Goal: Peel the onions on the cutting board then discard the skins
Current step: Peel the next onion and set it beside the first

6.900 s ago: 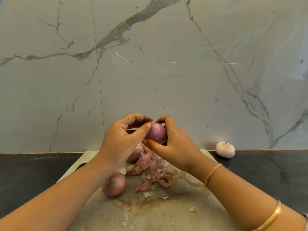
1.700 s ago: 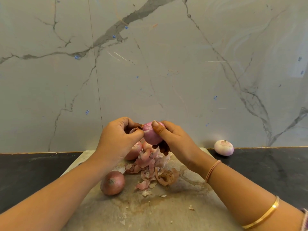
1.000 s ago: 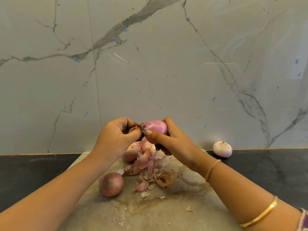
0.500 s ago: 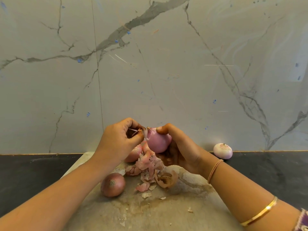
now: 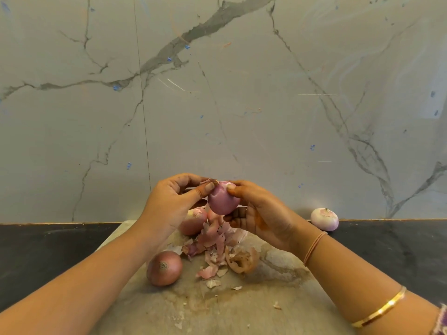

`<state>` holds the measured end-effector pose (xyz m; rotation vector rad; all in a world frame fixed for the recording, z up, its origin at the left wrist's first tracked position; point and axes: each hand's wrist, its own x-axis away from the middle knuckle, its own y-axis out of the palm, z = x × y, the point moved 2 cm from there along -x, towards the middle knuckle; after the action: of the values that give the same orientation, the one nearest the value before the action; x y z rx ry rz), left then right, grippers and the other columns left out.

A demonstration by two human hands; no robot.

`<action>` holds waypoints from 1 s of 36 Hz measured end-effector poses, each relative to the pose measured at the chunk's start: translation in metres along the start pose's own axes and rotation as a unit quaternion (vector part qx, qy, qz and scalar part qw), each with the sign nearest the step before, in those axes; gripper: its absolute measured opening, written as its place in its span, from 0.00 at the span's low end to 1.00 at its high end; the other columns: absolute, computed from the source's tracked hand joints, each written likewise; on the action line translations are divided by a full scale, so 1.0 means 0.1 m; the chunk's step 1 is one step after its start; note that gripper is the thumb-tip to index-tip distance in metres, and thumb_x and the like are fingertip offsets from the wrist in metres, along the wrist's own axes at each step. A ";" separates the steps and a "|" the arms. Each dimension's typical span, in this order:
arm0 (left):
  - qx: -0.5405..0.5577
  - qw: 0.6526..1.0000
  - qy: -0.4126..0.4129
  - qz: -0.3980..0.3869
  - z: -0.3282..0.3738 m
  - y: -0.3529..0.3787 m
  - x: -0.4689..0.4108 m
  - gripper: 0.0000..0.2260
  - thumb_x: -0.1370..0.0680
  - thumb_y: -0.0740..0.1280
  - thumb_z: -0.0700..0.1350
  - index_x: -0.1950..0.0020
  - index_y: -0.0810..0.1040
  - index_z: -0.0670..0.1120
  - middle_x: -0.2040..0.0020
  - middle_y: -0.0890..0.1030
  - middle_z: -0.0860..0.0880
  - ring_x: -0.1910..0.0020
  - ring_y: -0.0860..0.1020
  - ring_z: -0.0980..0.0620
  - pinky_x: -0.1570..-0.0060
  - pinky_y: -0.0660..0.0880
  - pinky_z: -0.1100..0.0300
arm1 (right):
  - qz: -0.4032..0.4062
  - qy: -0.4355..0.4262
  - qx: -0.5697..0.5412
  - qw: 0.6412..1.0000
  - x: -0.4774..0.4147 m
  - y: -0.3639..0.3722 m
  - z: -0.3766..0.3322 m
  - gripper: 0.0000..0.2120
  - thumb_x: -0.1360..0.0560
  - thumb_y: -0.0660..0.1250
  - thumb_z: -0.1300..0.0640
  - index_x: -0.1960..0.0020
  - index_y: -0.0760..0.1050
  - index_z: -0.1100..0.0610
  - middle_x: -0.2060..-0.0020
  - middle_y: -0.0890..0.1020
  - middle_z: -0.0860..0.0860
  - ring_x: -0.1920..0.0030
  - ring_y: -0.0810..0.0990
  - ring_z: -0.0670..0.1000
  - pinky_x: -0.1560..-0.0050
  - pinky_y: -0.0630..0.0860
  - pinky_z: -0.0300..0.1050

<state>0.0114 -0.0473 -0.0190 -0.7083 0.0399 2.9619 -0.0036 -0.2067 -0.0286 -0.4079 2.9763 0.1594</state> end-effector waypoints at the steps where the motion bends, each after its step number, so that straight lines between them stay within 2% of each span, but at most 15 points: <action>1: -0.001 1.000 -0.002 0.004 -0.01 -0.01 -0.01 0.04 0.31 0.71 0.41 0.57 0.82 0.44 0.61 0.85 0.49 0.60 0.83 0.53 0.60 0.80 0.64 | 0.006 -0.003 0.004 1.000 0.00 0.00 0.01 0.13 0.20 0.62 0.53 0.37 0.74 0.56 0.43 0.78 0.60 0.58 0.79 0.51 0.59 0.78 0.39; 3: -0.039 0.999 0.011 0.013 -0.03 -0.02 -0.02 0.02 0.28 0.71 0.39 0.57 0.82 0.44 0.61 0.85 0.49 0.60 0.83 0.53 0.59 0.80 0.63 | 0.018 -0.013 0.036 0.999 -0.02 0.01 0.02 0.15 0.20 0.61 0.53 0.35 0.72 0.55 0.41 0.77 0.59 0.54 0.78 0.52 0.59 0.76 0.38; 6: -0.085 0.995 0.035 0.031 -0.04 -0.02 -0.01 0.01 0.26 0.70 0.40 0.56 0.82 0.45 0.62 0.84 0.50 0.61 0.82 0.54 0.58 0.79 0.62 | 0.045 -0.051 0.131 0.989 -0.04 0.05 0.03 0.21 0.21 0.64 0.53 0.30 0.63 0.51 0.40 0.74 0.55 0.53 0.75 0.48 0.61 0.72 0.33; 9: -0.099 0.993 0.055 0.038 -0.03 -0.01 0.00 0.02 0.25 0.69 0.40 0.56 0.82 0.46 0.61 0.84 0.50 0.61 0.82 0.54 0.57 0.79 0.60 | 0.067 -0.090 0.172 0.979 -0.02 0.08 0.00 0.24 0.23 0.67 0.54 0.35 0.56 0.48 0.45 0.74 0.53 0.56 0.75 0.45 0.64 0.72 0.29; 12: -0.114 0.990 0.076 0.033 -0.03 0.00 0.00 0.03 0.24 0.68 0.40 0.54 0.81 0.48 0.58 0.84 0.50 0.58 0.83 0.54 0.54 0.79 0.58 | 0.071 -0.103 0.173 0.977 -0.01 0.05 -0.02 0.20 0.25 0.69 0.55 0.40 0.61 0.50 0.47 0.75 0.53 0.58 0.75 0.46 0.66 0.72 0.29; 17: -0.117 0.989 0.086 0.021 -0.05 0.01 0.01 0.06 0.22 0.65 0.38 0.55 0.79 0.49 0.59 0.84 0.52 0.56 0.82 0.55 0.51 0.79 0.58 | 0.059 -0.091 0.168 0.980 0.01 0.05 -0.03 0.17 0.24 0.67 0.50 0.39 0.67 0.53 0.53 0.78 0.54 0.65 0.71 0.46 0.67 0.69 0.34; 21: -0.133 0.986 0.094 0.020 -0.05 0.02 0.01 0.07 0.22 0.64 0.37 0.55 0.77 0.48 0.59 0.83 0.52 0.56 0.82 0.56 0.53 0.78 0.63 | 0.059 -0.087 0.167 0.980 0.00 0.06 -0.02 0.16 0.24 0.66 0.46 0.42 0.70 0.53 0.55 0.78 0.55 0.63 0.72 0.49 0.65 0.71 0.38; 24: -0.144 0.985 0.095 0.024 -0.03 0.00 0.00 0.07 0.22 0.64 0.38 0.56 0.77 0.49 0.58 0.83 0.51 0.57 0.82 0.57 0.56 0.77 0.68 | 0.050 -0.066 0.123 0.989 0.00 0.06 -0.02 0.08 0.21 0.63 0.51 0.46 0.72 0.55 0.50 0.78 0.60 0.59 0.75 0.54 0.62 0.74 0.42; 26: -0.154 0.983 0.092 0.029 -0.03 -0.02 -0.01 0.07 0.22 0.64 0.38 0.56 0.77 0.49 0.58 0.83 0.51 0.58 0.82 0.57 0.57 0.77 0.67 | 0.042 -0.057 0.084 0.994 -0.01 0.05 -0.01 0.08 0.21 0.63 0.53 0.47 0.74 0.57 0.50 0.78 0.61 0.61 0.76 0.52 0.61 0.75 0.42; 31: -0.141 0.986 0.080 0.047 -0.02 -0.02 -0.01 0.06 0.23 0.67 0.39 0.57 0.78 0.49 0.61 0.83 0.51 0.62 0.82 0.58 0.61 0.77 0.69 | 0.041 -0.046 0.033 0.998 -0.01 0.04 0.00 0.12 0.19 0.58 0.55 0.40 0.76 0.57 0.45 0.78 0.61 0.58 0.75 0.53 0.59 0.75 0.41; 34: -0.111 0.989 0.077 0.064 0.00 -0.04 0.00 0.04 0.25 0.69 0.39 0.57 0.79 0.48 0.62 0.83 0.50 0.63 0.82 0.56 0.62 0.77 0.68 | 0.037 -0.053 0.063 0.996 -0.02 0.06 0.01 0.12 0.20 0.60 0.54 0.38 0.73 0.54 0.45 0.78 0.58 0.55 0.75 0.52 0.58 0.75 0.39; 36: -0.113 0.989 0.075 0.065 0.00 -0.04 0.00 0.03 0.25 0.69 0.40 0.57 0.80 0.47 0.61 0.83 0.49 0.61 0.83 0.53 0.60 0.79 0.65 | 0.042 -0.062 0.096 0.993 -0.03 0.07 0.01 0.14 0.21 0.63 0.54 0.35 0.71 0.53 0.44 0.77 0.56 0.53 0.75 0.50 0.57 0.74 0.39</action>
<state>0.0118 -0.0433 -0.0193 -0.9907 -0.2538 3.0609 -0.0024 -0.1993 -0.0283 -0.2410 2.8524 -0.0889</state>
